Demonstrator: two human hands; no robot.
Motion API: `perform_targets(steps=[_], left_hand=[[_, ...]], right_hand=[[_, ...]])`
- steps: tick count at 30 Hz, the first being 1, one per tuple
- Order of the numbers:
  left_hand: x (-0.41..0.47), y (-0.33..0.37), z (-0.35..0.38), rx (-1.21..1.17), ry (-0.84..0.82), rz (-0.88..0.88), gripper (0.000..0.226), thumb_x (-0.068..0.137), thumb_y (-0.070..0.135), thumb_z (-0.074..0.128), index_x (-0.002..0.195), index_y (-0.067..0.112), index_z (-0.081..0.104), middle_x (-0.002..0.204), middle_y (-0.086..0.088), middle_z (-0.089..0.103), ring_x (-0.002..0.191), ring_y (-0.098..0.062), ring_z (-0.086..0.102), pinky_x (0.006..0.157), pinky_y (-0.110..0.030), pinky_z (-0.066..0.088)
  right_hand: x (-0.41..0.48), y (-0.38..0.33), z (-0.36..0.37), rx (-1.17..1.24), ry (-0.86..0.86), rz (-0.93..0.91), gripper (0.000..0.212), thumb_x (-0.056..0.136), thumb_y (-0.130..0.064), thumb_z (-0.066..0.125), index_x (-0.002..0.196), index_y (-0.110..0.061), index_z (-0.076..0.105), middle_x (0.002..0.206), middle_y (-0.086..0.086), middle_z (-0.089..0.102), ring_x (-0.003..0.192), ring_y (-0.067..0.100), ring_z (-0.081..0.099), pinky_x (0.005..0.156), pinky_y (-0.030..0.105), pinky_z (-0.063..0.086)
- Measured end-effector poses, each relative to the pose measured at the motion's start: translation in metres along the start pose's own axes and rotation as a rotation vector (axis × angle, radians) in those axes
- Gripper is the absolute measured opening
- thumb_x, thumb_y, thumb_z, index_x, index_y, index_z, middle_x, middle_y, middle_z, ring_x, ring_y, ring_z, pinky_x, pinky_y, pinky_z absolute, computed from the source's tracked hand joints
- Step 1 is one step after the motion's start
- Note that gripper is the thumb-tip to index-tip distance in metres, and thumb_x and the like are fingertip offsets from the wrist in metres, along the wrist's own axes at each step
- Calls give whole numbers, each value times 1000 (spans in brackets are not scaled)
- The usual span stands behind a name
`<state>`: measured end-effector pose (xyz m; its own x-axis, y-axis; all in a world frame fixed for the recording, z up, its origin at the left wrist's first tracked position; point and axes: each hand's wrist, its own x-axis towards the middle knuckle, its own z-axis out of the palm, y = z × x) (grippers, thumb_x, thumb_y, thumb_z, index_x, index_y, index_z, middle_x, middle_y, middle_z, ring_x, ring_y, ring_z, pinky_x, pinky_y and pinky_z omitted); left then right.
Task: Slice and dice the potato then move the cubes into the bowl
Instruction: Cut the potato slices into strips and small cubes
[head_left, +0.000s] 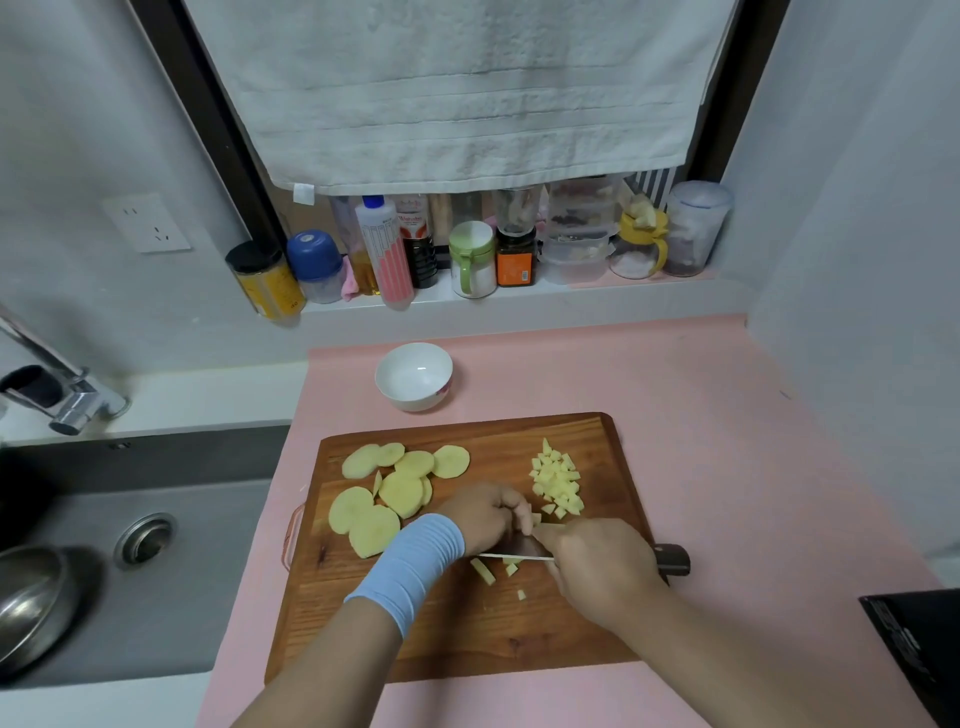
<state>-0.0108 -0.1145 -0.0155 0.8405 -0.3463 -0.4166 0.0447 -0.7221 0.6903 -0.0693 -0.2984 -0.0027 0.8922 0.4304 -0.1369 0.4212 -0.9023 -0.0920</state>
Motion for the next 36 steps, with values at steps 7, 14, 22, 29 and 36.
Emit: perform_targets(steps=[7,14,22,29,36], left_hand=[[-1,-4,-7,16,-21,-31,47,90,6,41,99,38,74,123,16,59,115,-11,54,109,-28,38],[-4,-17,-15,-66,159,21,49,92,5,42,108,41,70,126,16,63,120,-7,55,112,-30,38],[-47,-61,-6,-149,955,35,20,87,6,51,89,25,56,93,13,58,86,-2,53,79,-34,49],[-33,-62,56,276,290,-166,78,70,57,76,136,29,43,129,6,38,123,-16,40,105,-30,41],[-11,-41,47,-64,341,-174,51,76,22,83,121,23,61,113,2,56,92,-10,61,92,-28,51]], right_hand=[[2,-5,5,-26,-6,-36,37,94,-19,54,127,-32,62,98,-3,73,84,27,70,66,33,50],[4,-6,2,-27,12,-35,43,97,-20,53,137,-36,56,102,-2,72,89,26,68,72,33,51],[-7,13,2,264,-6,217,27,102,-44,48,110,-33,71,86,-11,70,79,12,66,67,30,53],[-7,17,6,584,-100,451,36,98,-50,54,75,-25,65,72,-6,68,72,15,66,64,33,50],[-19,11,6,653,-115,470,35,97,-47,54,75,-25,70,69,-9,70,68,10,66,69,35,55]])
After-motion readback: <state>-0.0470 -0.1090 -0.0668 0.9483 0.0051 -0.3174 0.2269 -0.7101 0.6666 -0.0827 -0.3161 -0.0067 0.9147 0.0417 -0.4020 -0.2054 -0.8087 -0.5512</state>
